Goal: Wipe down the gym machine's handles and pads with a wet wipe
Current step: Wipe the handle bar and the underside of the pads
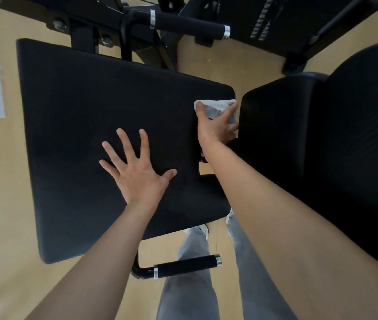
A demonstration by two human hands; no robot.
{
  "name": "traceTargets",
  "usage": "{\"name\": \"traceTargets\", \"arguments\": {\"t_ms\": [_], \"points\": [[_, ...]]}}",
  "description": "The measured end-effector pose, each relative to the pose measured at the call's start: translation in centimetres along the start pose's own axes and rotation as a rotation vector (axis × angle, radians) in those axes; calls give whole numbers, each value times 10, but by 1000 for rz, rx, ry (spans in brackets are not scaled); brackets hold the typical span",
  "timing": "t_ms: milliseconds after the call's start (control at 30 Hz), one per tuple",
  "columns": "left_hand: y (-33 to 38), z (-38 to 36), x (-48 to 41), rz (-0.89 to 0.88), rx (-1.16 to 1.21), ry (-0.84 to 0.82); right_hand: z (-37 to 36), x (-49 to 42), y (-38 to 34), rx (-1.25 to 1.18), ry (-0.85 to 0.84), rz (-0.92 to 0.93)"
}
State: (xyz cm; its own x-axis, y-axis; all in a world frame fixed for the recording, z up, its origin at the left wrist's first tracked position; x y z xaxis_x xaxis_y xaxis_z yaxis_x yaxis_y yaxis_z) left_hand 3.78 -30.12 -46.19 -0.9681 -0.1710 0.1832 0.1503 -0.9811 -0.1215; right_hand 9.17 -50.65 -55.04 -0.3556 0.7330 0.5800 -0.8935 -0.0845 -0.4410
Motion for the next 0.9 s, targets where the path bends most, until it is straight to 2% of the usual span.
{"name": "traceTargets", "arguments": {"t_ms": [167,300,767,900], "points": [[-1,-1,0,-10,-4,-3,-3,37,29,-424,-42,-159],[0,-2,0,-15,-8,-14,-7,59,29,-470,-84,-167],[-1,-2,1,-39,3,15,11,70,65,13,-311,357],[-2,-3,1,-39,11,16,21,70,82,325,-295,548]]}}
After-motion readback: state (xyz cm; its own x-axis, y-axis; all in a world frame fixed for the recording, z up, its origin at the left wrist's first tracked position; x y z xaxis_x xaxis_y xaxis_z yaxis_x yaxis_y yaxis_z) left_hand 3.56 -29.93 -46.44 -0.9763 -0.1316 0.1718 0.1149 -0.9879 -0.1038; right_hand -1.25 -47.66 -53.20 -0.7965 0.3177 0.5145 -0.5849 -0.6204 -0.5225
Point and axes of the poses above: each hand's wrist, its own x-axis away from the middle knuckle, its own z-axis out of the back of the hand, y = z × x, the point moved 7 cm from there along -x, towards the middle knuckle, and after that the axes turned 13 degrees about y, right-handed, at the moved point
